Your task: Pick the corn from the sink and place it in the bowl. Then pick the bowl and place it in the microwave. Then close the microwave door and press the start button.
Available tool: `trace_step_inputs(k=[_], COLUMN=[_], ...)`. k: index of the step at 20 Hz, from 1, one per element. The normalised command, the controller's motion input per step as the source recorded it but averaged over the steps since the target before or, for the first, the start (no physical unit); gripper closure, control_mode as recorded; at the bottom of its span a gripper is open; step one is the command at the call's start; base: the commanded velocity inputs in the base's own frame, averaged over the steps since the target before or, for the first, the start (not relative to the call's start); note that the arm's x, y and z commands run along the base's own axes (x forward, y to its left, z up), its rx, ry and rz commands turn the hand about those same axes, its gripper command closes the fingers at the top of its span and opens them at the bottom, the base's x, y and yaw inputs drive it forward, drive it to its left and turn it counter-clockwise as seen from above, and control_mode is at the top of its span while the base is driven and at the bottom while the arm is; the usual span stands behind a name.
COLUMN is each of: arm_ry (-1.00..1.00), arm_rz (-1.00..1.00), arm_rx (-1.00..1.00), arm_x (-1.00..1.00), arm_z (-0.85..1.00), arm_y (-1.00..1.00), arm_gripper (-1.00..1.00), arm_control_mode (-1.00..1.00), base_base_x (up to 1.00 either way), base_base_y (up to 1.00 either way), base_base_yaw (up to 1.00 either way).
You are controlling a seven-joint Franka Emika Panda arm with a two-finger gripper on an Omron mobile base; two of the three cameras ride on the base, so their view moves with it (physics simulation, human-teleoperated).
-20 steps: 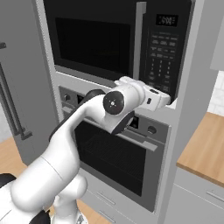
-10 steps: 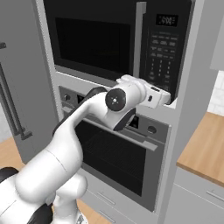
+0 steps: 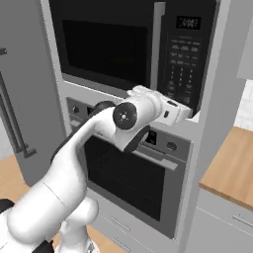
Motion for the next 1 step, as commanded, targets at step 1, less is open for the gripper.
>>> trace_step_inputs(k=[1], arm_ry=[-0.17], arm_rz=[0.00], arm_rx=[0.00], arm_x=[-0.87], arm_z=[0.11], arm_y=[0.26], arm_gripper=[1.00], arm_control_mode=[-1.00], base_base_x=[0.00], base_base_y=[0.00], base_base_yaw=[0.00])
